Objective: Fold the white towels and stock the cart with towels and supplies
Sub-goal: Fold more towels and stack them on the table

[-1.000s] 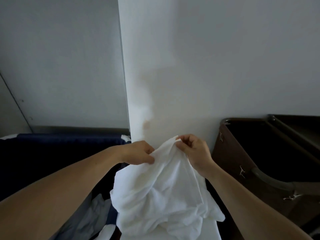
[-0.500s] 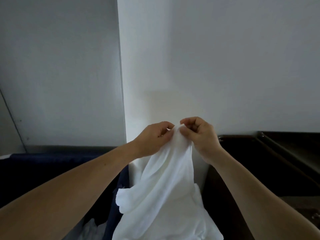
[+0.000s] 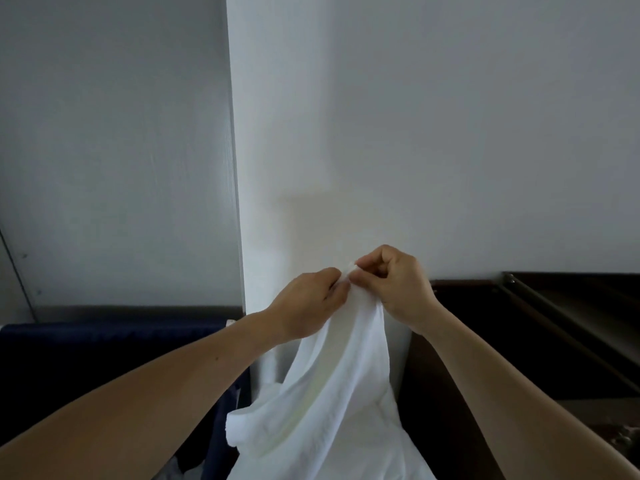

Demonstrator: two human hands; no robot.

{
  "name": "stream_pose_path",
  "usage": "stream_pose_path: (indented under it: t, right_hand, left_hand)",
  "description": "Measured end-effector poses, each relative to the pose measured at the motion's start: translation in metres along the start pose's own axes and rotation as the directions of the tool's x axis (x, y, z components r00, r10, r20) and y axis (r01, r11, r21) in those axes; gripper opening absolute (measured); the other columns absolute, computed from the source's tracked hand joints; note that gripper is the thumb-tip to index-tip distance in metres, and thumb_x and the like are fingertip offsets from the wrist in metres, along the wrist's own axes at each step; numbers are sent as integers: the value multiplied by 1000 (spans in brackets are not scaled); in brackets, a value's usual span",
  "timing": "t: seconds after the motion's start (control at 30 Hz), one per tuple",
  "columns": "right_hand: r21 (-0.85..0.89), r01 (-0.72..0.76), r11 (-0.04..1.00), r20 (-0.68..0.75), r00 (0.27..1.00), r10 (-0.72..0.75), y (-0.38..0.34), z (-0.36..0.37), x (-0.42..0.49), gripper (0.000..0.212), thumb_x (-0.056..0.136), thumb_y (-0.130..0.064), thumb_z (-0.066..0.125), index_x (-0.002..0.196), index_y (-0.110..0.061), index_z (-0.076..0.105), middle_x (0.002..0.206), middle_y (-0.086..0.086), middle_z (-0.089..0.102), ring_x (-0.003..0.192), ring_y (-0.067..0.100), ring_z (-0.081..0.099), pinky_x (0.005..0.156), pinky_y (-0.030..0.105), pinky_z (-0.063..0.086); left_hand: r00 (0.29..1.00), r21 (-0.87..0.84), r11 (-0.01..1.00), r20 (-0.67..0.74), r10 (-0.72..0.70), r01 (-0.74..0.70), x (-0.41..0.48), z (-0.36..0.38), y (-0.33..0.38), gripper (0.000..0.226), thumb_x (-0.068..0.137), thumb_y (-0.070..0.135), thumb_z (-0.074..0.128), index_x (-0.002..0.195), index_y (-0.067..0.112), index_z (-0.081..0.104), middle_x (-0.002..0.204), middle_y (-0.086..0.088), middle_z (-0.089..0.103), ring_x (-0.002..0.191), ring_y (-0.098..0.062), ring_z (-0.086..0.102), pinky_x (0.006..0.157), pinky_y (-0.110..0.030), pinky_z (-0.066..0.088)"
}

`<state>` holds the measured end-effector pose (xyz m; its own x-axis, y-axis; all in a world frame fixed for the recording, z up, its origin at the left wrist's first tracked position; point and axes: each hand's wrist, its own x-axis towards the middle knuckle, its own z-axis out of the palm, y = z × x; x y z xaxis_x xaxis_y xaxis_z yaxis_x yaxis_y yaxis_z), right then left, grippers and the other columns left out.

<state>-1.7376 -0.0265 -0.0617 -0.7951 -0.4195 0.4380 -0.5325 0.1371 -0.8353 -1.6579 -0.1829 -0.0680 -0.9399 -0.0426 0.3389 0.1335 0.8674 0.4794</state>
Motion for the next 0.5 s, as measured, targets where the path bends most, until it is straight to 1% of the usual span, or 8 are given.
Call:
stream_pose_path:
  t: [0.07,0.13,0.2,0.27,0.37,0.43,0.5]
  right_hand:
    - [-10,21,1000,-12,1000,-21,2,1,-2,13,82,-14,79,81,-22,69,80,-8,74,79,6,69,79,30,56]
    - [-22,46,999,6,999,-46,4,2,-5,15,84,-12,77,78,-23,68,84,-9,75,83,7,71,83,33,57]
    - [-38,49,998,30,998,-48,5,3,-6,15,85,-12,75,78,-24,68,88,-9,76,88,9,71,88,37,57]
    - [-38,24,999,38,999,-22,7,5,-7,11,86,-13,75,81,-21,68,89,-8,76,89,9,71,90,39,56]
    - [28,-11,1000,34,999,10,11,8,-10,9,86,-14,75,86,-19,67,90,-2,76,90,17,72,91,47,56]
    - [55,-32,998,36,999,30,14,9,-12,15,84,-19,79,92,-20,67,89,2,75,88,23,72,89,49,56]
    - [56,-56,997,54,997,53,16,7,-14,20,83,-25,81,96,-20,66,84,5,75,85,26,72,85,49,58]
  left_hand:
    - [1000,-20,1000,7,0,1,-1,2,0,38,104,36,36,71,19,36,67,4,47,63,-16,44,60,-32,35]
    - [999,-17,1000,48,10,-9,-4,4,2,37,105,32,36,70,19,36,67,5,46,63,-14,43,58,-29,34]
    - [998,-38,999,60,7,-4,-6,7,3,37,104,30,36,69,19,36,66,5,45,61,-11,41,57,-26,32]
    - [999,-85,996,43,-14,18,-8,11,1,37,104,29,38,69,17,34,65,6,43,60,-10,39,56,-26,31]
    - [1000,-110,994,22,-21,23,-8,16,-2,38,103,31,40,68,17,34,63,7,41,58,-10,37,55,-26,31]
    - [999,-133,991,-33,-25,20,-8,18,-4,37,103,29,41,68,17,38,63,6,43,58,-10,39,55,-27,32]
    - [996,-156,988,-92,-21,7,-9,18,-6,36,103,27,42,68,18,42,63,7,45,58,-11,41,57,-28,33]
